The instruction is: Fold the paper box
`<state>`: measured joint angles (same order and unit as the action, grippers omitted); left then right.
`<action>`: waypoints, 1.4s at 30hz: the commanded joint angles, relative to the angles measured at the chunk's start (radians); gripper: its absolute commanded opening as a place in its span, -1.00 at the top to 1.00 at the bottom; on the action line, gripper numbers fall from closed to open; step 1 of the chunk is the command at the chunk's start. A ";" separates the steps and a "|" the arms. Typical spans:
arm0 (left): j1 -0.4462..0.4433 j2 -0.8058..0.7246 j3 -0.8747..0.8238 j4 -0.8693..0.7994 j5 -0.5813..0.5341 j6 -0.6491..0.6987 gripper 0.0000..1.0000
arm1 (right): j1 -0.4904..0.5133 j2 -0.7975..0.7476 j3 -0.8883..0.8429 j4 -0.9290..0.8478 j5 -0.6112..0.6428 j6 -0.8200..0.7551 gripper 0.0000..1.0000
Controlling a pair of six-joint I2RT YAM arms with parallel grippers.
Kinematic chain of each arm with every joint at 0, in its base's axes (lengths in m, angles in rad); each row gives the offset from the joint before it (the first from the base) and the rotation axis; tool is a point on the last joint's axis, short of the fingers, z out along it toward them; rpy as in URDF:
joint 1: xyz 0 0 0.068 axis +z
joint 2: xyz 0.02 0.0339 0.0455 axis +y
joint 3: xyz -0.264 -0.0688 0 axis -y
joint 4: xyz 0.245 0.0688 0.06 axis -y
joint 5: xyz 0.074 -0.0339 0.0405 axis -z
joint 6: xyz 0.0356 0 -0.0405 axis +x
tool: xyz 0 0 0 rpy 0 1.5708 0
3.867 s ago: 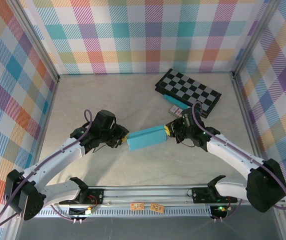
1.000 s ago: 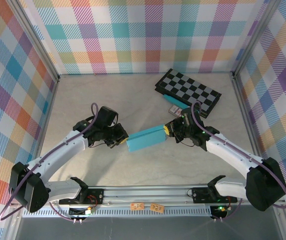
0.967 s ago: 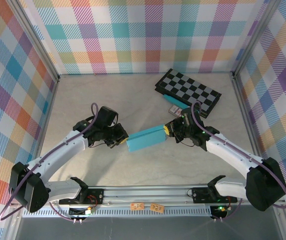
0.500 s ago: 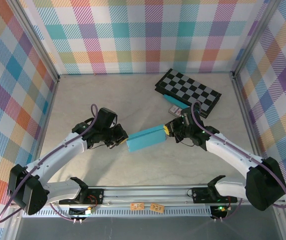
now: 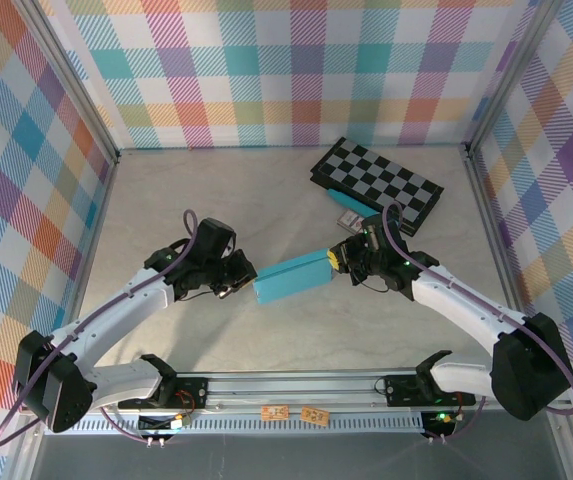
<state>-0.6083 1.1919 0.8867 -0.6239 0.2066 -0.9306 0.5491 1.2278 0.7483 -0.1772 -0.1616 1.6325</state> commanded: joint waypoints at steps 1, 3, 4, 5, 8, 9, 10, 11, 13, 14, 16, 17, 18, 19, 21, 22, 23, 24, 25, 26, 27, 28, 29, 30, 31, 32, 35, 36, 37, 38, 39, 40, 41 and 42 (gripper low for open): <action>-0.007 0.076 -0.104 -0.380 -0.127 0.044 0.79 | 0.008 0.055 -0.043 -0.232 0.020 -0.010 0.82; -0.007 0.071 -0.102 -0.387 -0.142 0.051 0.79 | 0.008 0.053 -0.043 -0.232 0.022 -0.012 0.82; -0.007 0.070 -0.098 -0.390 -0.149 0.050 0.79 | 0.008 0.052 -0.044 -0.235 0.023 -0.012 0.82; -0.007 0.069 -0.092 -0.390 -0.151 0.053 0.78 | 0.008 0.053 -0.044 -0.235 0.023 -0.012 0.82; -0.007 0.078 -0.076 -0.394 -0.154 0.060 0.77 | 0.008 0.055 -0.042 -0.239 0.023 -0.013 0.82; -0.007 0.085 -0.075 -0.393 -0.153 0.063 0.76 | 0.008 0.055 -0.042 -0.240 0.024 -0.014 0.82; -0.007 0.091 -0.078 -0.389 -0.151 0.063 0.75 | 0.008 0.054 -0.041 -0.242 0.024 -0.014 0.82; -0.008 0.093 -0.084 -0.382 -0.147 0.062 0.75 | 0.007 0.056 -0.042 -0.244 0.024 -0.016 0.82; -0.009 0.093 -0.099 -0.368 -0.137 0.058 0.74 | 0.008 0.055 -0.041 -0.254 0.022 -0.019 0.81; -0.011 0.093 -0.106 -0.365 -0.136 0.058 0.73 | 0.008 0.056 -0.040 -0.262 0.020 -0.022 0.80; -0.017 0.097 -0.118 -0.358 -0.138 0.056 0.73 | 0.008 0.058 -0.040 -0.284 0.015 -0.028 0.79; -0.020 0.098 -0.123 -0.357 -0.141 0.055 0.72 | 0.006 0.059 -0.043 -0.295 0.012 -0.029 0.79; -0.023 0.100 -0.128 -0.356 -0.144 0.054 0.72 | 0.006 0.061 -0.044 -0.309 0.009 -0.033 0.79; -0.027 0.101 -0.132 -0.354 -0.147 0.053 0.72 | 0.006 0.068 -0.043 -0.329 0.005 -0.038 0.79; -0.031 0.104 -0.137 -0.352 -0.151 0.052 0.71 | 0.006 0.083 -0.041 -0.363 0.001 -0.056 0.79; -0.031 0.103 -0.138 -0.350 -0.151 0.053 0.70 | 0.006 0.092 -0.044 -0.378 0.002 -0.061 0.78; -0.033 0.104 -0.140 -0.347 -0.151 0.051 0.70 | 0.006 0.098 -0.046 -0.380 0.001 -0.068 0.78; -0.033 0.105 -0.141 -0.344 -0.151 0.050 0.70 | 0.007 0.106 -0.051 -0.380 0.001 -0.072 0.78; -0.033 0.105 -0.141 -0.341 -0.151 0.048 0.70 | 0.006 0.116 -0.051 -0.386 0.000 -0.074 0.78; -0.033 0.107 -0.141 -0.341 -0.150 0.049 0.70 | 0.006 0.126 -0.049 -0.394 -0.001 -0.079 0.78; -0.034 0.108 -0.141 -0.338 -0.150 0.047 0.70 | 0.006 0.142 -0.042 -0.404 -0.004 -0.086 0.78; -0.035 0.108 -0.139 -0.336 -0.150 0.047 0.70 | 0.006 0.158 -0.031 -0.425 -0.007 -0.096 0.79; -0.036 0.110 -0.137 -0.338 -0.150 0.046 0.70 | 0.005 0.172 -0.021 -0.449 -0.010 -0.099 0.80; -0.036 0.110 -0.136 -0.338 -0.150 0.046 0.70 | 0.005 0.183 -0.013 -0.480 -0.010 -0.101 0.81; -0.036 0.109 -0.135 -0.337 -0.149 0.046 0.70 | 0.006 0.186 -0.008 -0.509 -0.007 -0.100 0.80; -0.036 0.108 -0.133 -0.338 -0.150 0.046 0.70 | 0.005 0.185 -0.006 -0.536 -0.002 -0.099 0.79; -0.038 0.108 -0.131 -0.339 -0.151 0.044 0.70 | 0.001 0.174 -0.005 -0.581 0.022 -0.110 0.73; -0.037 0.108 -0.131 -0.339 -0.150 0.044 0.70 | -0.001 0.176 -0.007 -0.582 0.019 -0.117 0.72; -0.038 0.108 -0.129 -0.339 -0.148 0.043 0.70 | -0.006 0.180 -0.008 -0.583 0.011 -0.124 0.69; -0.038 0.108 -0.130 -0.338 -0.147 0.042 0.70 | -0.009 0.189 -0.006 -0.582 0.001 -0.134 0.65; -0.038 0.107 -0.129 -0.338 -0.145 0.042 0.70 | -0.010 0.198 -0.007 -0.581 -0.006 -0.142 0.63; -0.038 0.108 -0.130 -0.337 -0.145 0.041 0.70 | -0.013 0.207 -0.004 -0.582 -0.013 -0.151 0.62; -0.038 0.106 -0.129 -0.338 -0.146 0.042 0.70 | -0.012 0.215 -0.003 -0.581 -0.013 -0.157 0.62; -0.038 0.108 -0.129 -0.338 -0.144 0.041 0.70 | -0.012 0.220 -0.004 -0.581 -0.015 -0.160 0.63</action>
<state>-0.6392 1.2041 0.8795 -0.6022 0.1295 -0.8963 0.5297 1.3285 0.8532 -0.3328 -0.1997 1.5066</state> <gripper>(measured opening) 0.151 0.189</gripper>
